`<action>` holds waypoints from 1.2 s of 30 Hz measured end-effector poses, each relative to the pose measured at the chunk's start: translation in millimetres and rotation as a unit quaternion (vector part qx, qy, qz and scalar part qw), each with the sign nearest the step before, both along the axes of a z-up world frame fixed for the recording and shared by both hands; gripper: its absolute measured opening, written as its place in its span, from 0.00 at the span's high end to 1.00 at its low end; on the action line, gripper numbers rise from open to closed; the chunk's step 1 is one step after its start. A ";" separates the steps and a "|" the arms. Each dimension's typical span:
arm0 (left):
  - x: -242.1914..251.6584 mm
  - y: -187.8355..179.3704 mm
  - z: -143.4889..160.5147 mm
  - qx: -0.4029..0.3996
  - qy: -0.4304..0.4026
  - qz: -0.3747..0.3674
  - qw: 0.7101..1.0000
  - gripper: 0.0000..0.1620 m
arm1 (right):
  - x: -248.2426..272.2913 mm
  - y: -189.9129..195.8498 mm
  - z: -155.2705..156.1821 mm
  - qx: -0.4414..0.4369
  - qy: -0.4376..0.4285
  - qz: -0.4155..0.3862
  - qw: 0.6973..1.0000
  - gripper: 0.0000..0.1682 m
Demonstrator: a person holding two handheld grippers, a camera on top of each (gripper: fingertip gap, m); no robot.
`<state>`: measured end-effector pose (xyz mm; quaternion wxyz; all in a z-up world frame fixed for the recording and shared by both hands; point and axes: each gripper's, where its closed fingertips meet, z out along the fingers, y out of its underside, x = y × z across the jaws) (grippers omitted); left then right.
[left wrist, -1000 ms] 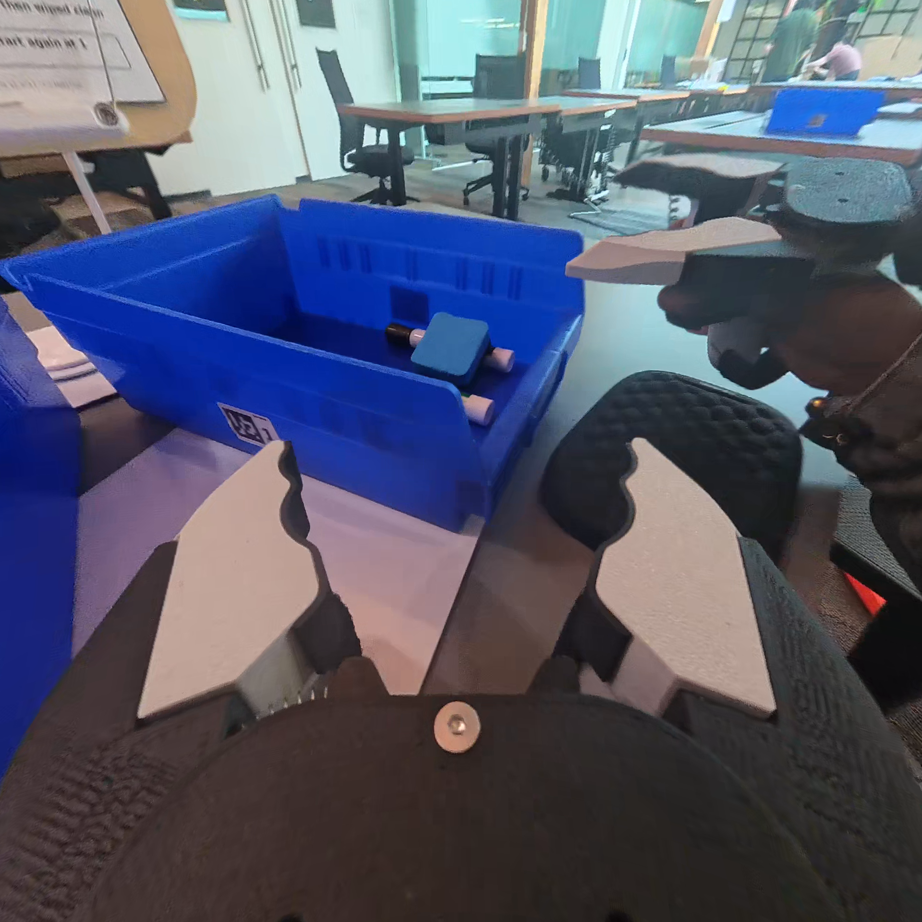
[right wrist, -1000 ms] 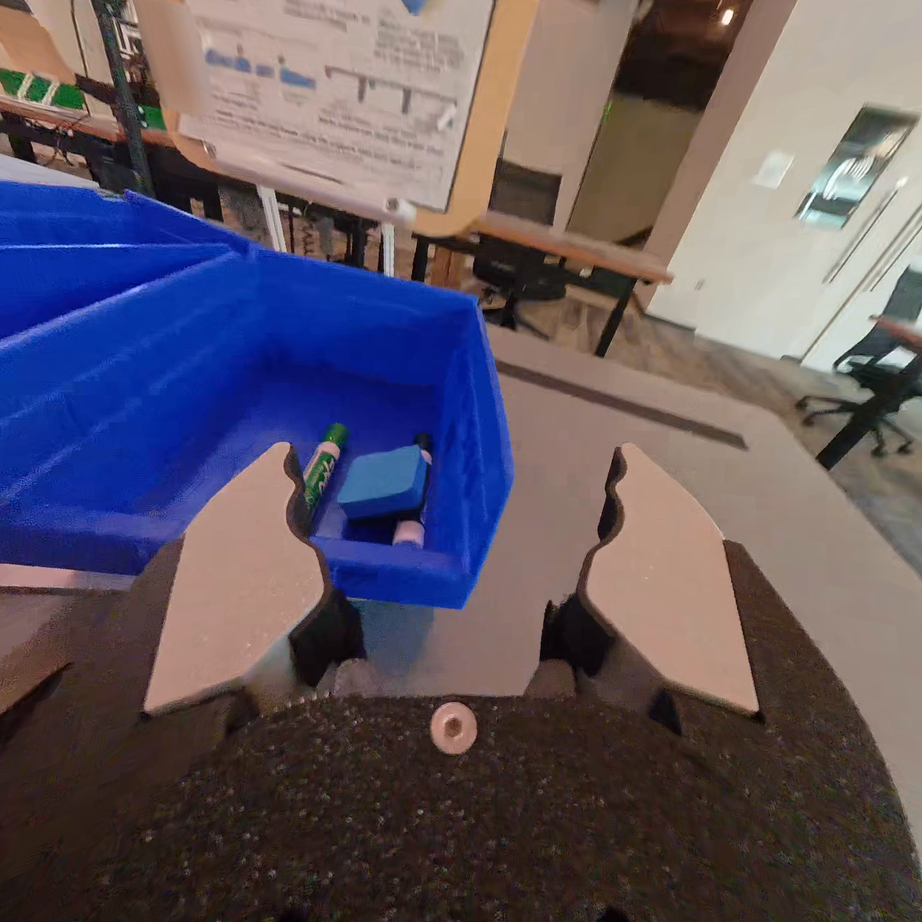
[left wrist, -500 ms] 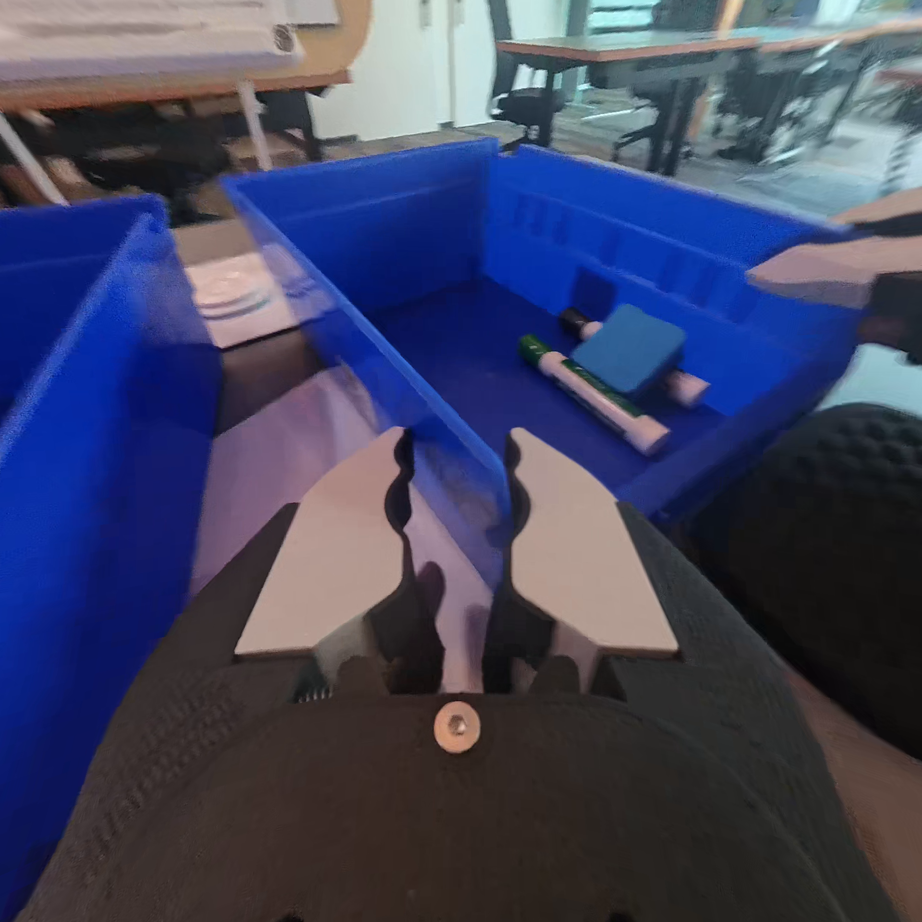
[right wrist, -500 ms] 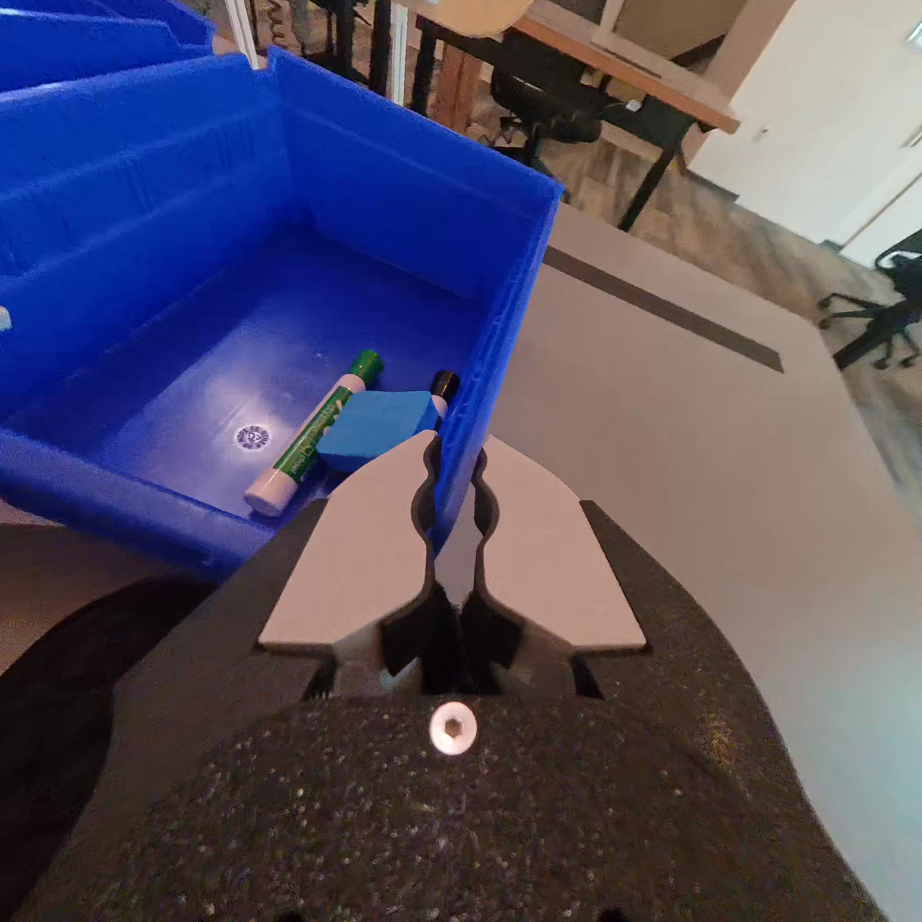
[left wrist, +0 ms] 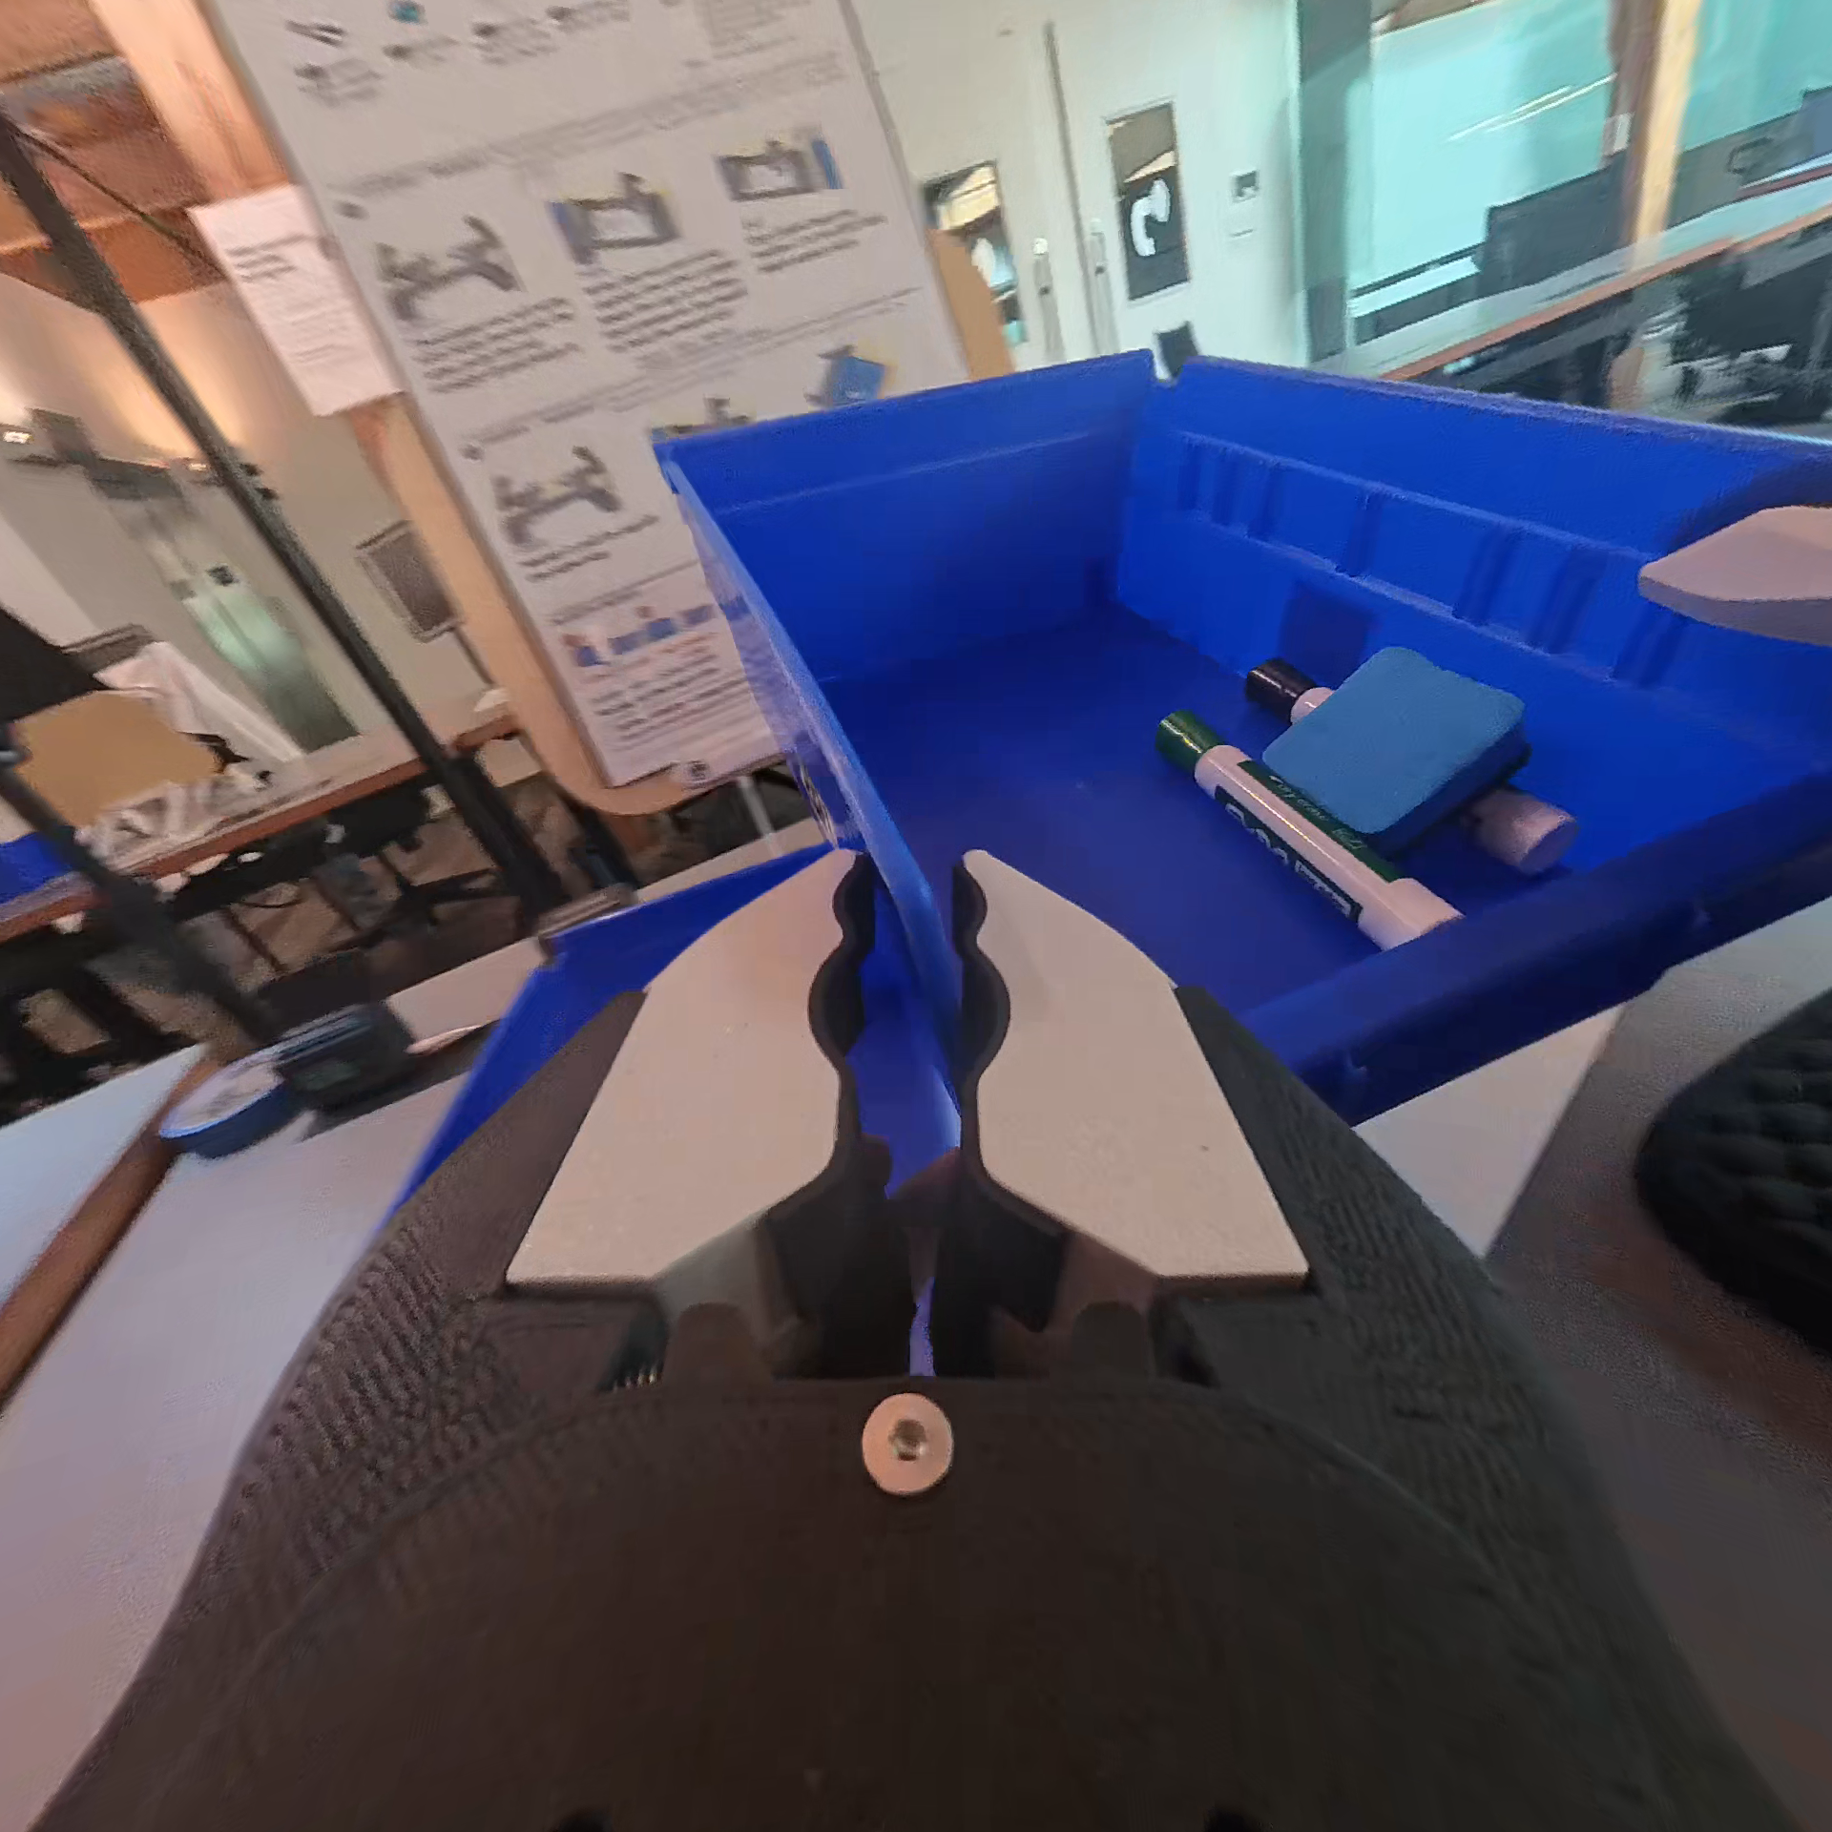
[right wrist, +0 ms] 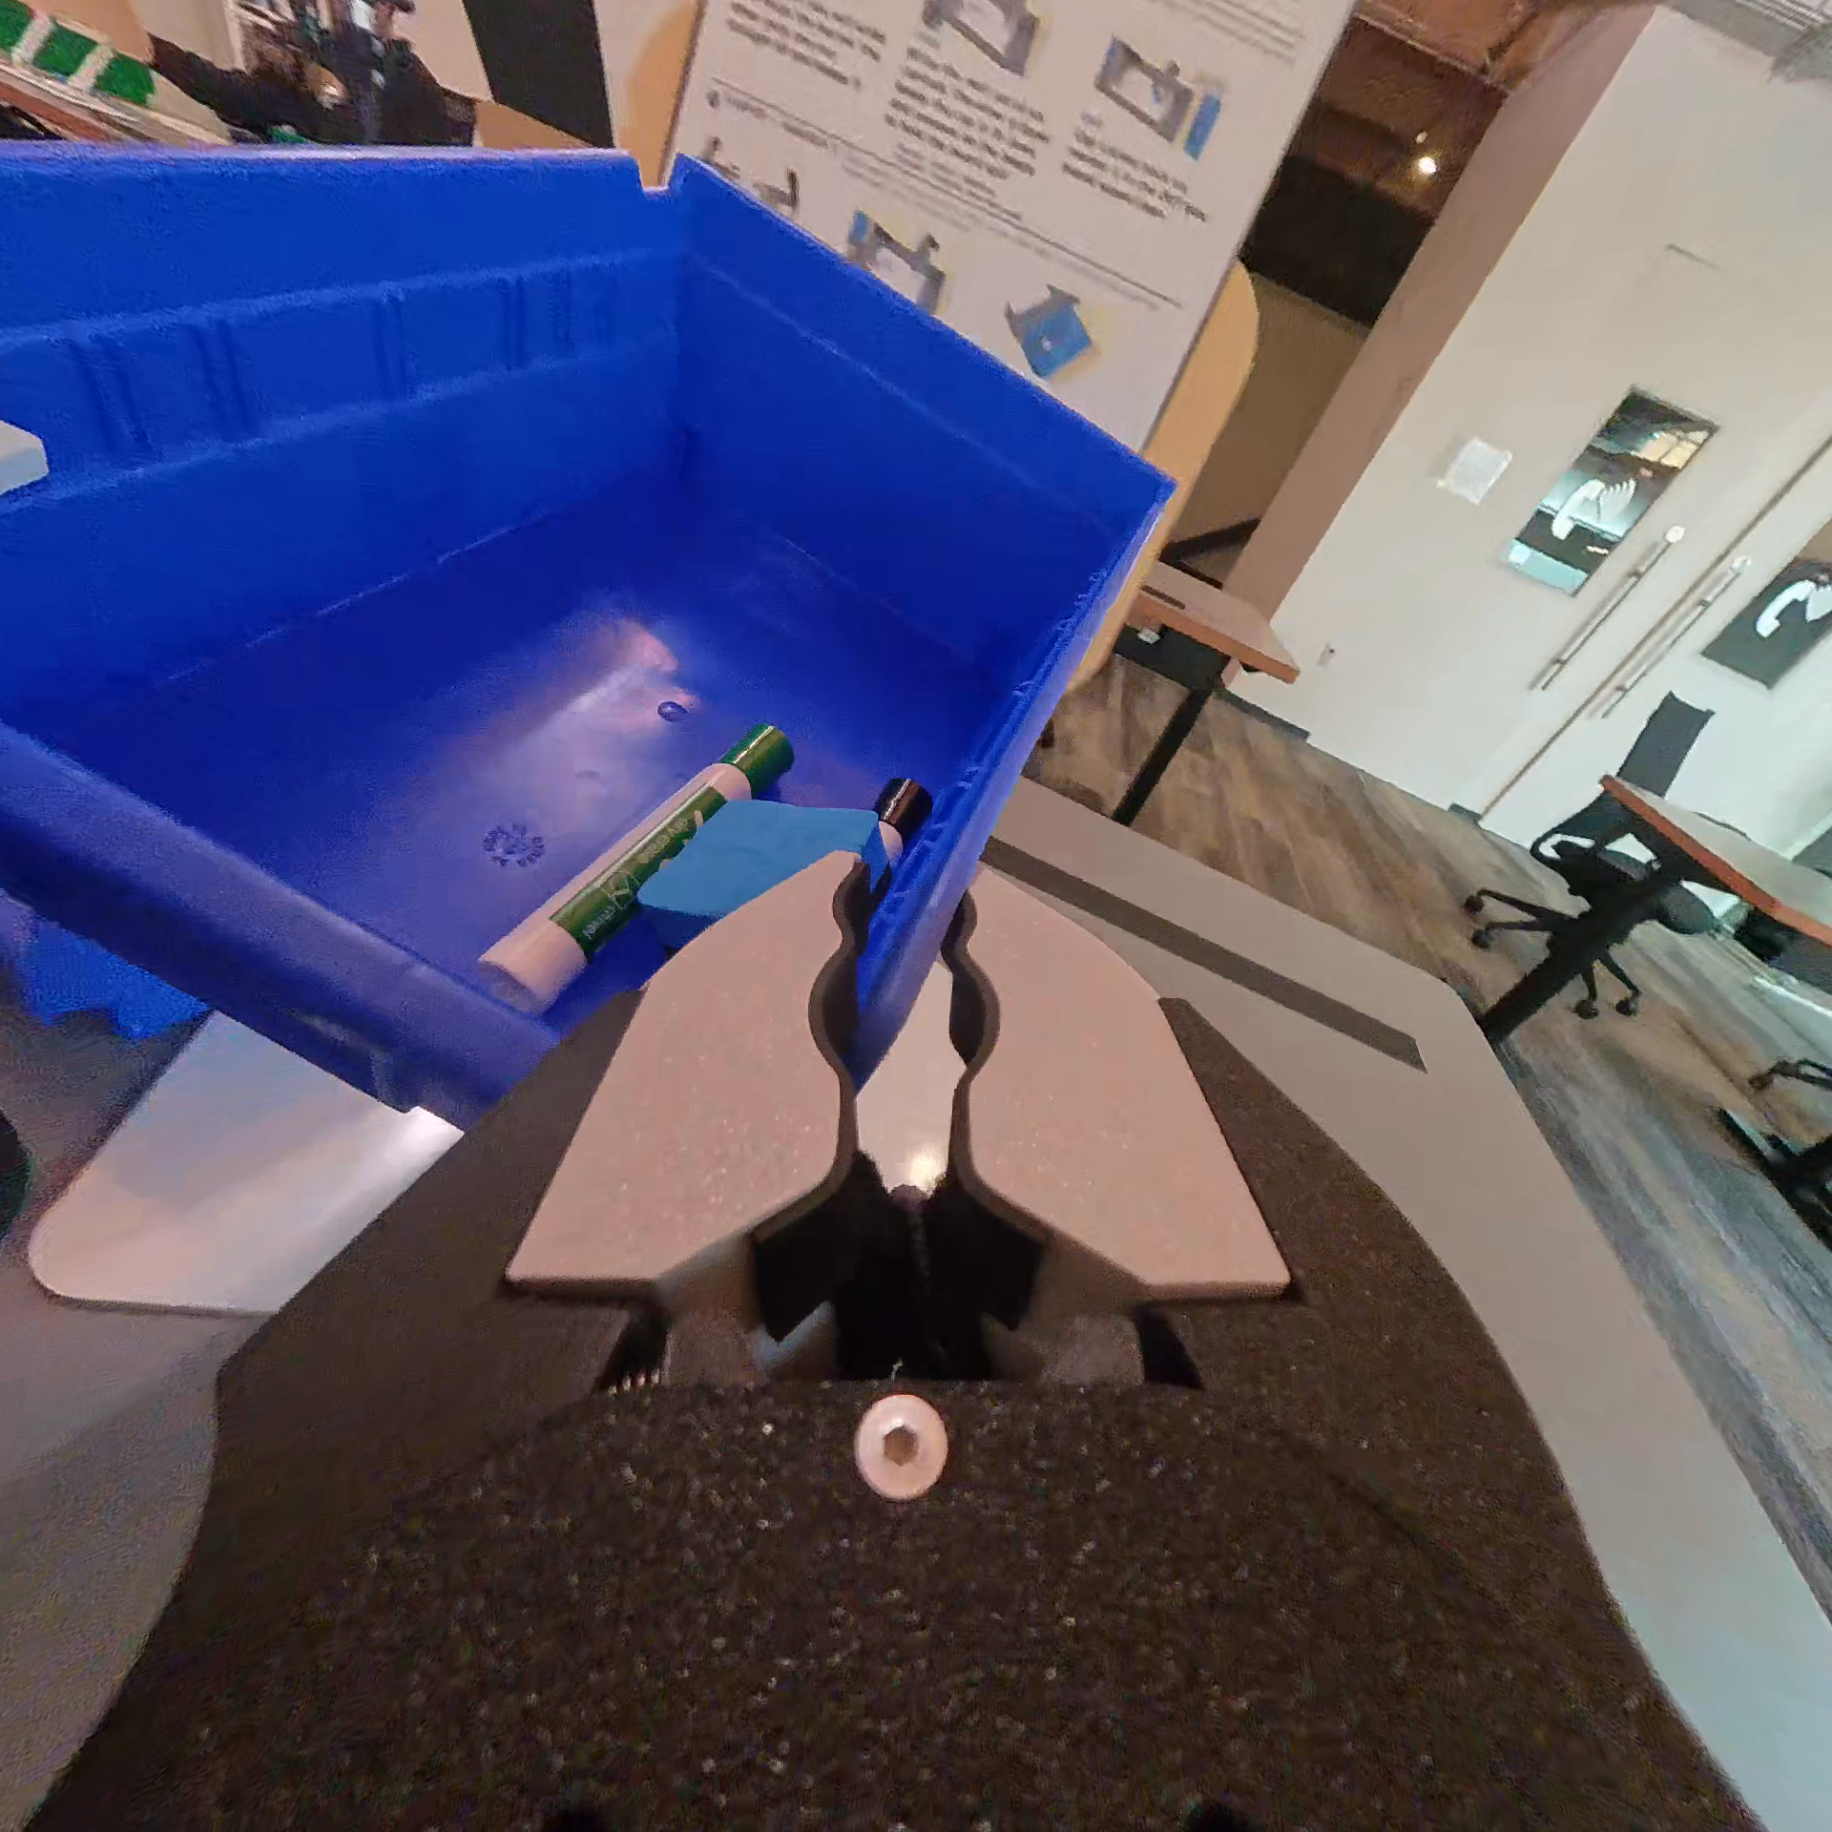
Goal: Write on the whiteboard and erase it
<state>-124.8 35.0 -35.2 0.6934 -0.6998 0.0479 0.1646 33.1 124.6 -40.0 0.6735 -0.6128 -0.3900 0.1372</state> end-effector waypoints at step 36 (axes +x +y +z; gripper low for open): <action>-291.1 -288.2 -133.5 -0.089 -0.062 0.347 0.931 0.94 | -344.8 -225.9 -135.7 0.014 -0.186 0.376 0.907 0.77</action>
